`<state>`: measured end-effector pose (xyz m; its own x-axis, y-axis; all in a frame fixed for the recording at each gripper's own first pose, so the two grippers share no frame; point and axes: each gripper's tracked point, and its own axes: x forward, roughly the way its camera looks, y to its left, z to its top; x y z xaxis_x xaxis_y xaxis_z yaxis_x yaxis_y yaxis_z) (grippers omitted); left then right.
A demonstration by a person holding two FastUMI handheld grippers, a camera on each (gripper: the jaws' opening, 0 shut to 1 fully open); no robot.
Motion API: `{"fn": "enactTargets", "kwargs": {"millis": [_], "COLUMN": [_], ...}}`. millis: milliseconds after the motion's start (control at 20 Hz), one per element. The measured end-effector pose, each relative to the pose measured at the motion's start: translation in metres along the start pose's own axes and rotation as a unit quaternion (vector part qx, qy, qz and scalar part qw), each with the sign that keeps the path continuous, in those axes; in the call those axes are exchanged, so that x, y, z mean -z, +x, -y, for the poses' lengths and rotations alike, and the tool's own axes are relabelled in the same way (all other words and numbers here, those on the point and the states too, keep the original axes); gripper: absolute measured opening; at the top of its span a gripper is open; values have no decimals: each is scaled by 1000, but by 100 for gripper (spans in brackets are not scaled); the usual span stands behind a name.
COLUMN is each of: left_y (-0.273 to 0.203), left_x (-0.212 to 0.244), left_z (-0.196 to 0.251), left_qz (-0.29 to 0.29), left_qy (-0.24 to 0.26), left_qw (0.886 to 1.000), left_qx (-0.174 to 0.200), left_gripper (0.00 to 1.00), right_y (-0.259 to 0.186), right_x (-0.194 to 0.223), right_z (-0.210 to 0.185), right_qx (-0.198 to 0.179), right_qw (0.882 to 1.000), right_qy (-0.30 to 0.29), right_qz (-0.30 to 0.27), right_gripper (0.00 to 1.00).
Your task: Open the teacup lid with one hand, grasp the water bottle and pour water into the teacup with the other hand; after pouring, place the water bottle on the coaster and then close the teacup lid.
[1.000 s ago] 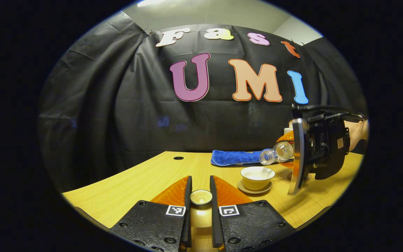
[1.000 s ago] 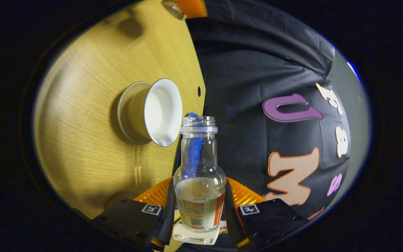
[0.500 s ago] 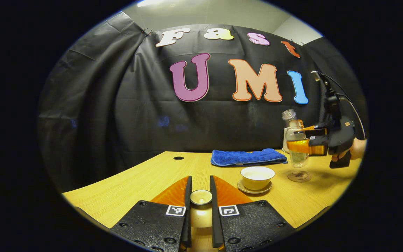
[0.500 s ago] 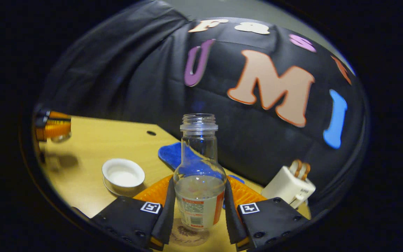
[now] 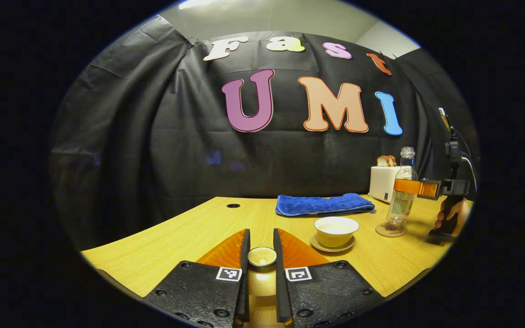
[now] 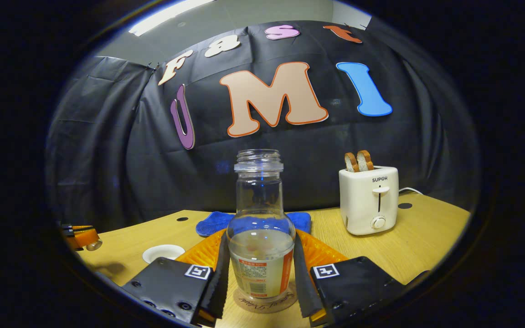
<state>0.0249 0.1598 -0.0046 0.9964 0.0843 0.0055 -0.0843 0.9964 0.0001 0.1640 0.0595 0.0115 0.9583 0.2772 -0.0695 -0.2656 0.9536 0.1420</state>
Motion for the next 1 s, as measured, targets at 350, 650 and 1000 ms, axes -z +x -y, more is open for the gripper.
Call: {"fn": "enactTargets", "kwargs": {"millis": [350, 650, 1000], "left_y": [1, 1, 1], "left_x": [0, 1, 0], "left_z": [-1, -4, -5], "left_qz": [-1, -1, -2], "left_qy": [1, 0, 1], "left_qw": [1000, 1000, 1000], "left_qx": [-6, -10, -13], "left_gripper": [20, 20, 20], "right_y": [-4, 1, -3], "right_x": [-2, 3, 1], "right_z": [0, -10, 3], "right_qx": [4, -4, 42], "right_qw": [1000, 998, 997], "right_qy": [-12, -60, -57], "right_qz": [3, 11, 15], "right_gripper": [66, 72, 86]}}
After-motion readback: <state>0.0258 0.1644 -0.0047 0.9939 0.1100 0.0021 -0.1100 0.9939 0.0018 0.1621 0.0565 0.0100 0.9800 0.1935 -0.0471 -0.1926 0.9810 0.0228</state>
